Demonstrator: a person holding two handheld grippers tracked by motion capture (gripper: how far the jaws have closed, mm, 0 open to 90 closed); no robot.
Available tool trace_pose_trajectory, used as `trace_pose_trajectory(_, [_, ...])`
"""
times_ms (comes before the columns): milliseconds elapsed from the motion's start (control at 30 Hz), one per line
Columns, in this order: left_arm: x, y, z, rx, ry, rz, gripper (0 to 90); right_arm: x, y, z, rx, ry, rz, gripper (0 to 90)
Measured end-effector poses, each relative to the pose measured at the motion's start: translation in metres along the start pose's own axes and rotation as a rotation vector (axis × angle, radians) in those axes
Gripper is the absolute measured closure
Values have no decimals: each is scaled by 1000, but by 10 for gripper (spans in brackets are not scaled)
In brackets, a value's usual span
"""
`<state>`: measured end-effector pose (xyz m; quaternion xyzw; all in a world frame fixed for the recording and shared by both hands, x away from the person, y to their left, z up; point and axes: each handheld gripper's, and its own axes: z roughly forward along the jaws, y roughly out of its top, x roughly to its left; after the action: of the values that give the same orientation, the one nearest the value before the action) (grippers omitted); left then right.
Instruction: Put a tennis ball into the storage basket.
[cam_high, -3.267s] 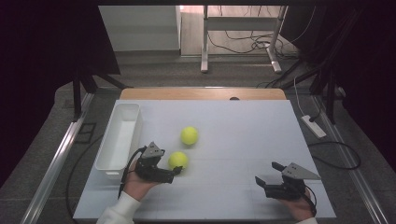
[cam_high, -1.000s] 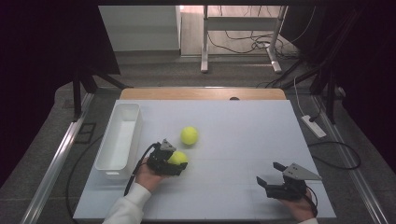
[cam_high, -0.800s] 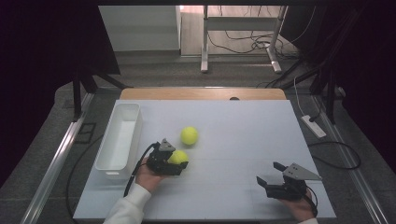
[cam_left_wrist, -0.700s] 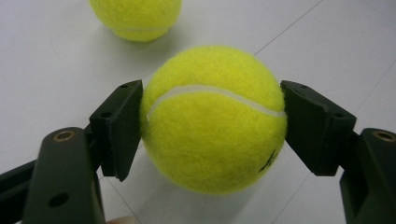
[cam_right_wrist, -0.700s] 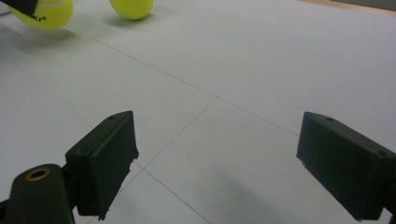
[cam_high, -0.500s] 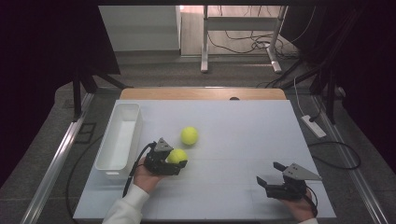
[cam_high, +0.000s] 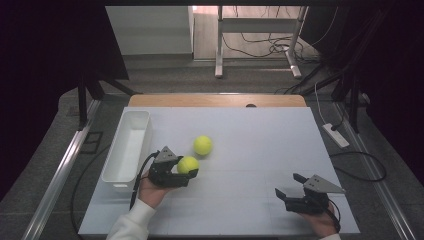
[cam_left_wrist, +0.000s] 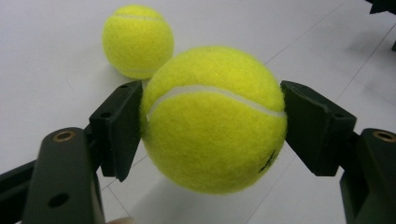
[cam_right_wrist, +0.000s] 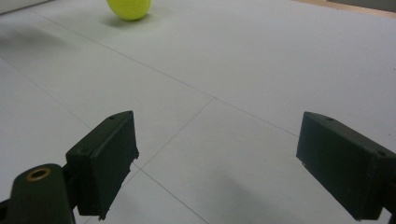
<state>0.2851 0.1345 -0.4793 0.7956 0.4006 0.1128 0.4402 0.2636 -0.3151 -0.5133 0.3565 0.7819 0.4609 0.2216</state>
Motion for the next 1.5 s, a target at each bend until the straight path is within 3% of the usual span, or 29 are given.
trace_pose_trajectory(667, [-5,14,-22,-75,7,34,262,1,0,0,-1,-7,-6,122])
trace_pose_trajectory(1500, [0,22,-42,-137,19,27,262,0,0,-1,-6,-8,-9,123])
